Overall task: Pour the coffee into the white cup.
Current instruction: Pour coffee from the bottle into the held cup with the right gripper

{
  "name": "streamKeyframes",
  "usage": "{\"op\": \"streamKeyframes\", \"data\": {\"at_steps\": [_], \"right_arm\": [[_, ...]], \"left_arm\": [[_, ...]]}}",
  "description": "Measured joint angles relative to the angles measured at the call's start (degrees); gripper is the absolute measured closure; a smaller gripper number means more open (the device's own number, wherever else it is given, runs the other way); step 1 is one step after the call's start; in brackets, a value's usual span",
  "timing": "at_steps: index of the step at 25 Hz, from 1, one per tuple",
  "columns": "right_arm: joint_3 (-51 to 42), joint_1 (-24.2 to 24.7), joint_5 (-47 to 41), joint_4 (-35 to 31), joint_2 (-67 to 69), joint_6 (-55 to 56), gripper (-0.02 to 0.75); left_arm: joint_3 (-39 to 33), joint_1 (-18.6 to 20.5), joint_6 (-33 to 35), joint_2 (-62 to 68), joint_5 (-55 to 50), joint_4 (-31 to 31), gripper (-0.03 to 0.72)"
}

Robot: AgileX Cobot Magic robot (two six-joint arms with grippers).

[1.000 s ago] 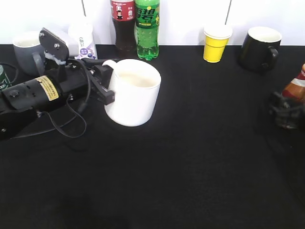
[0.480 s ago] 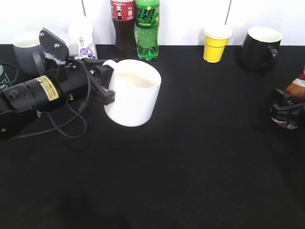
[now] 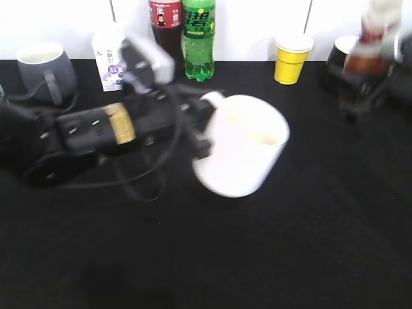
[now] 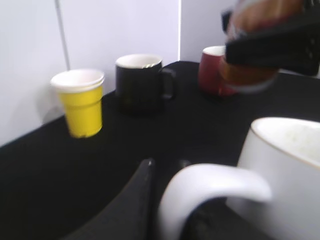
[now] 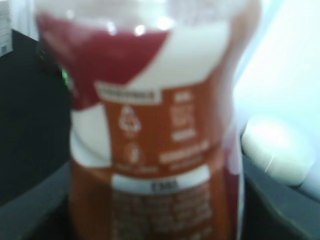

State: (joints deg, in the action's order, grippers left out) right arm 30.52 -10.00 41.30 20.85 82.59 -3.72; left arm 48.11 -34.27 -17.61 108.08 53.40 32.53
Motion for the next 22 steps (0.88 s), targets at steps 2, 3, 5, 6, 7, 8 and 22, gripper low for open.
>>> {"op": "streamKeyframes", "data": {"at_steps": [2, 3, 5, 6, 7, 8, 22], "right_arm": [[2.8, 0.0, -3.0, 5.8, -3.5, -3.1, 0.223], [3.7, 0.0, -3.4, 7.8, -4.5, -5.1, 0.223], [5.0, 0.0, -3.9, 8.9, -6.0, -6.6, 0.224], [5.7, 0.0, -3.9, 9.0, -6.4, -7.5, 0.224], [6.4, 0.0, -4.0, 9.2, -6.7, -8.2, 0.224], [6.8, 0.0, -4.1, 9.4, -6.8, -9.3, 0.224], [11.6, 0.0, -5.2, 18.4, -6.8, -26.3, 0.224]], "left_arm": [[2.9, -1.9, -0.2, 0.0, -1.6, 0.1, 0.585], [4.1, -2.6, -0.4, 0.0, -1.7, 0.0, 0.585], [5.7, -3.2, -1.1, 0.0, -0.8, -0.5, 0.585], [6.0, -3.4, -1.3, 0.0, 0.5, -1.4, 0.584], [6.0, -3.4, -2.3, 0.0, 2.2, -3.0, 0.584], [6.1, -3.4, -3.3, 0.0, 3.5, -4.3, 0.584], [6.1, -6.9, -8.0, 0.0, 5.7, -6.9, 0.618]]}}
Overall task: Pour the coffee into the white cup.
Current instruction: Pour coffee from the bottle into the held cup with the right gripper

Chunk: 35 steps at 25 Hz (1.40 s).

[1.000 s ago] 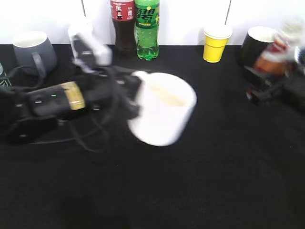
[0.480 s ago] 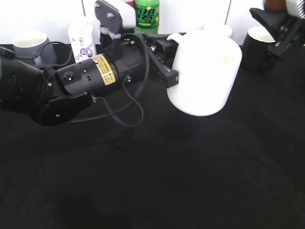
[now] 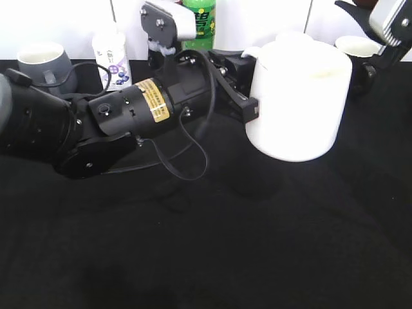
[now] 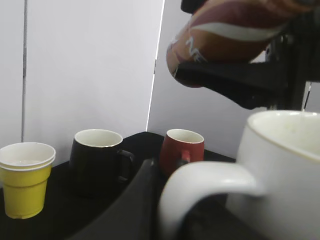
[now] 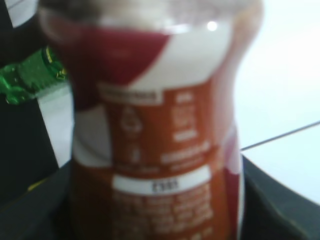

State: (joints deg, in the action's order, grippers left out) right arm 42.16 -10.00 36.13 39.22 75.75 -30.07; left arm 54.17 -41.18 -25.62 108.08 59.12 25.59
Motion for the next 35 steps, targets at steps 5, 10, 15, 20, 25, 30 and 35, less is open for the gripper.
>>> {"op": "streamKeyframes", "data": {"at_steps": [5, 10, 15, 20, 25, 30, 35], "right_arm": [[0.0, 0.0, 0.0, 0.0, 0.0, -5.5, 0.224], [0.0, 0.0, 0.0, 0.0, 0.0, -11.8, 0.224], [0.0, 0.0, 0.0, 0.2, 0.0, -16.2, 0.224], [0.0, 0.0, 0.0, 0.2, 0.0, -18.7, 0.224], [0.1, 0.0, 0.0, 0.2, 0.0, -20.5, 0.224], [0.1, 0.0, 0.0, 0.2, 0.0, -22.7, 0.224], [0.1, 0.0, 0.0, 0.2, 0.0, -25.4, 0.224]], "left_arm": [[0.1, 0.0, 0.0, 0.1, 0.1, -0.2, 0.618], [0.1, 0.0, 0.0, 0.1, 0.1, -0.2, 0.619], [0.1, 0.0, 0.0, 0.1, 0.1, -0.2, 0.619], [0.1, 0.0, 0.0, 0.1, 0.1, 0.7, 0.62], [0.1, 0.0, 0.0, 0.1, 0.1, 1.4, 0.62], [0.1, 0.0, 0.0, 0.1, 0.1, 1.9, 0.62], [0.1, 0.0, 0.0, 0.1, 0.1, 2.0, 0.62]]}}
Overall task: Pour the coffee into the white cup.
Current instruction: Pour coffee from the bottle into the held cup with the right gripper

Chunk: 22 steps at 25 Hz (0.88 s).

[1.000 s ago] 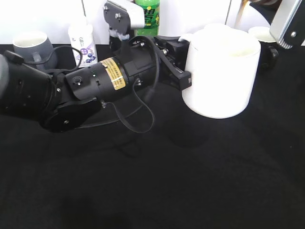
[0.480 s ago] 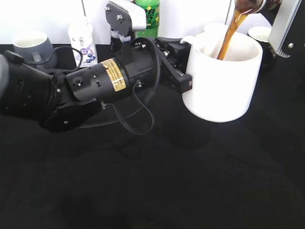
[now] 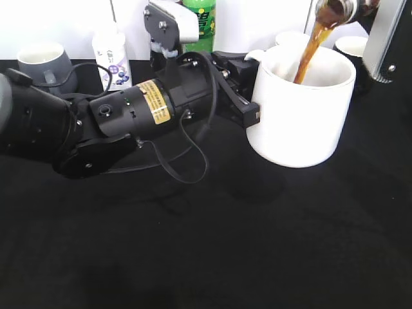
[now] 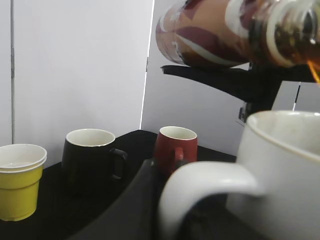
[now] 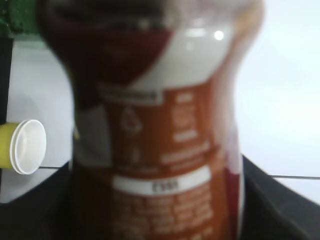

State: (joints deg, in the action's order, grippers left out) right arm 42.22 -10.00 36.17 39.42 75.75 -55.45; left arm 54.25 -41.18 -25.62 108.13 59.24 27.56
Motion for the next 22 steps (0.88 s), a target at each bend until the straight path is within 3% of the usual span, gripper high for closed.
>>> {"op": "streamKeyframes", "data": {"at_steps": [12, 19, 22], "right_arm": [[0.0, 0.0, 0.1, -0.4, 0.0, -3.4, 0.225], [0.0, 0.0, 0.1, -0.2, 0.0, 15.9, 0.225], [0.0, 0.0, 0.1, -0.2, 0.0, 33.8, 0.225]], "left_arm": [[0.0, 0.0, 0.0, 0.0, 0.0, 0.2, 0.62], [3.4, 0.2, 0.1, 0.0, -0.2, -0.2, 0.62], [3.7, 1.9, 0.1, 0.0, -0.6, 0.0, 0.62]]}}
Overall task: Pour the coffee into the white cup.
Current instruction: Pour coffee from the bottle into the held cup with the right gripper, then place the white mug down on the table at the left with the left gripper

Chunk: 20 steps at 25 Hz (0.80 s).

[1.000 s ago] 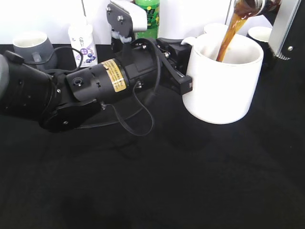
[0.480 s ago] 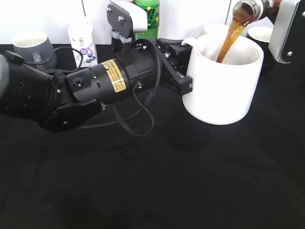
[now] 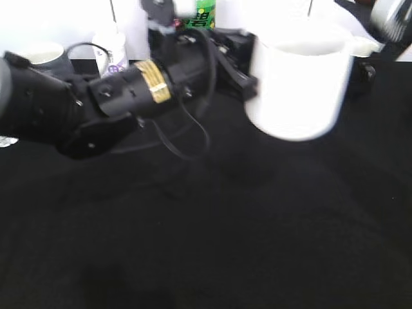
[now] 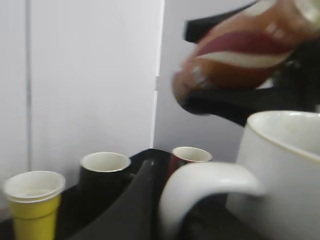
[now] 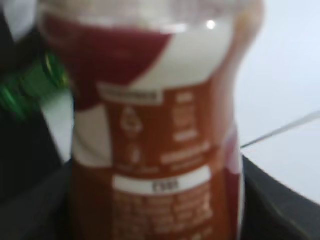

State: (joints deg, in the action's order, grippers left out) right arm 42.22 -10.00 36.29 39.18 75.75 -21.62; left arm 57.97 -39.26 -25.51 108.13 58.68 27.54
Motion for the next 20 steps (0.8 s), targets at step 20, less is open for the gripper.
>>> {"op": "streamKeyframes", "data": {"at_steps": [20], "right_arm": [[0.0, 0.0, -8.2, -0.2, 0.0, 46.3, 0.225]], "left_arm": [[-22.7, 18.4, 18.0, -0.4, 6.6, -21.4, 0.62]]}}
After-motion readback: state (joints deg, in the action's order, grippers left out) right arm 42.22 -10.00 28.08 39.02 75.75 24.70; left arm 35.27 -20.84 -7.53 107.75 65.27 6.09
